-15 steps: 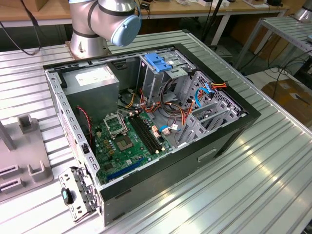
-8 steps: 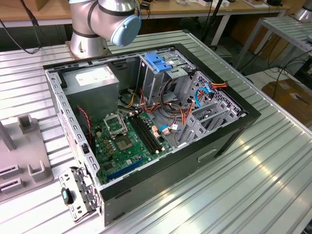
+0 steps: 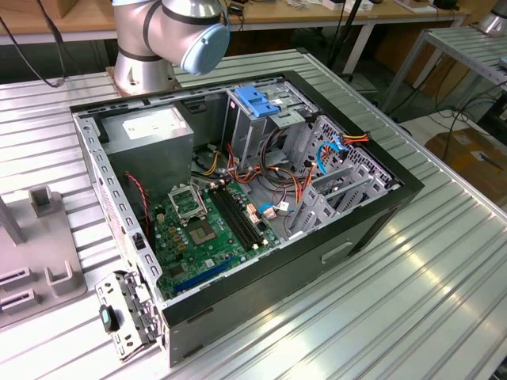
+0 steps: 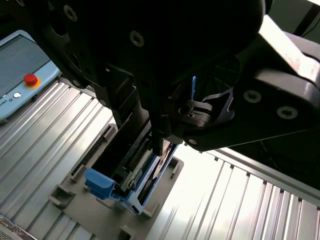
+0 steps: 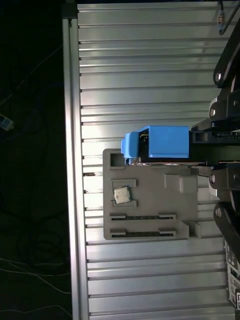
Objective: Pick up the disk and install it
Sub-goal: 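Pick up the disk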
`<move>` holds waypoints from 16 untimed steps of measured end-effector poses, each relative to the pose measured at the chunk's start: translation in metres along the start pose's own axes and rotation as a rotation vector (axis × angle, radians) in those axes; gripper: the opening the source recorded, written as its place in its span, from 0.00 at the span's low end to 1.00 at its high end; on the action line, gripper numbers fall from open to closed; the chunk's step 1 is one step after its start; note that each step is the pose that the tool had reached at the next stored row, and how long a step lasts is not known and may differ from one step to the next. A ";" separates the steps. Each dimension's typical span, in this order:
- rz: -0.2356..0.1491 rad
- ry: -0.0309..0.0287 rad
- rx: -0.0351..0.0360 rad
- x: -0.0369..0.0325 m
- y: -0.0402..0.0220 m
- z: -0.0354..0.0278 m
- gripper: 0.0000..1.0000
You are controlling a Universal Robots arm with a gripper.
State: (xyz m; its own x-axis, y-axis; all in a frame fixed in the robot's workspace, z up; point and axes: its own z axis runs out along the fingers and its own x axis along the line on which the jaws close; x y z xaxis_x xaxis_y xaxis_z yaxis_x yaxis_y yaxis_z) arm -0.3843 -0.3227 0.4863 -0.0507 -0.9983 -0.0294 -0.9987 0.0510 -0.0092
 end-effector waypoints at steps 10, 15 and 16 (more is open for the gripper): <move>0.000 0.0000 0.0000 -0.0009 -0.0177 0.0002 0.35; 0.000 0.0000 0.0000 -0.0014 -0.0270 0.0003 0.35; 0.000 0.0000 0.0000 -0.0015 -0.0287 0.0003 0.35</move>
State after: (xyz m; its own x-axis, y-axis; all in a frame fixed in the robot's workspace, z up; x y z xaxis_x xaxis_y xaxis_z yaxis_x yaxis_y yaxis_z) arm -0.3555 -0.3227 0.4863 -0.0507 -0.9983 -0.0294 -0.9987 0.0510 -0.0092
